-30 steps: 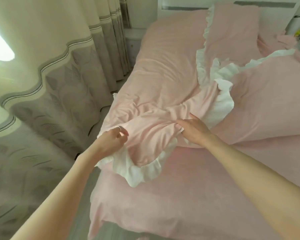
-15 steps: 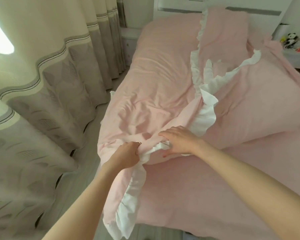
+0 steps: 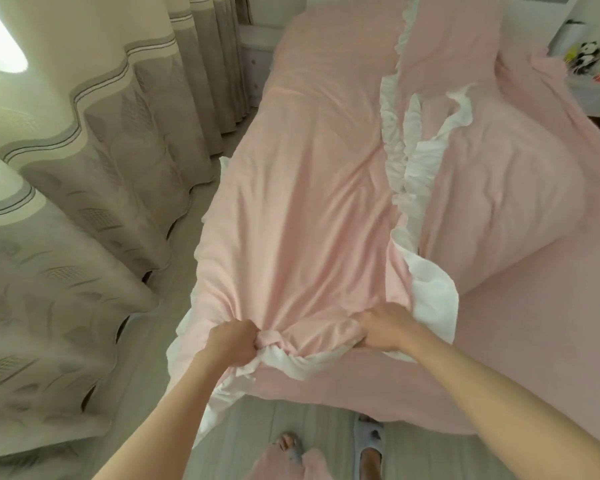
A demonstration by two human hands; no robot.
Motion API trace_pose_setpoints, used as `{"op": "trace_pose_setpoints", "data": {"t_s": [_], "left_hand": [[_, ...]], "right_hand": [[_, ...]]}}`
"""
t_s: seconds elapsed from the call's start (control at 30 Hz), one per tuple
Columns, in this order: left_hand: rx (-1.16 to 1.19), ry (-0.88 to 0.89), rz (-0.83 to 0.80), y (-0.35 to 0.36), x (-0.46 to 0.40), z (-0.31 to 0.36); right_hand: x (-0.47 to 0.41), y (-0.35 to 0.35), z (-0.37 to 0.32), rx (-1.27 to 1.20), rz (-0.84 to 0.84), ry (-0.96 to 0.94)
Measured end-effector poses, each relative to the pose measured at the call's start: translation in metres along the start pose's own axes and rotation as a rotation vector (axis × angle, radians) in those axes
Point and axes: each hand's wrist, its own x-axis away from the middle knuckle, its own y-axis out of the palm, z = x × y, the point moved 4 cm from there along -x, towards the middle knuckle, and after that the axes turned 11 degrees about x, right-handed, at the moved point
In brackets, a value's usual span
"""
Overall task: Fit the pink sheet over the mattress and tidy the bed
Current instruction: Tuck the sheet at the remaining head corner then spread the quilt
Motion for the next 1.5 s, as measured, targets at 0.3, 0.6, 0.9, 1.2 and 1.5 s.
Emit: {"op": "trace_pose_setpoints", "data": {"t_s": [0.3,0.6,0.9,1.2,1.5], "left_hand": [[-0.159,0.011,-0.027,0.041,0.008,0.003],[-0.148,0.027,-0.237,0.075,-0.014,-0.001],[-0.134,-0.02,-0.483,0.108,-0.003,0.004],[0.278,0.027,-0.21,0.076,-0.047,0.066],[0.474,0.196,0.138,0.049,-0.114,0.211]], "right_hand": [[0.038,0.066,-0.028,-0.066,-0.013,0.064],[0.024,0.078,-0.039,-0.118,-0.168,0.048],[0.022,0.091,-0.038,-0.218,-0.369,-0.036],[0.037,0.073,0.053,-0.701,0.054,0.291],[0.037,0.108,0.167,-0.834,0.183,0.393]]}}
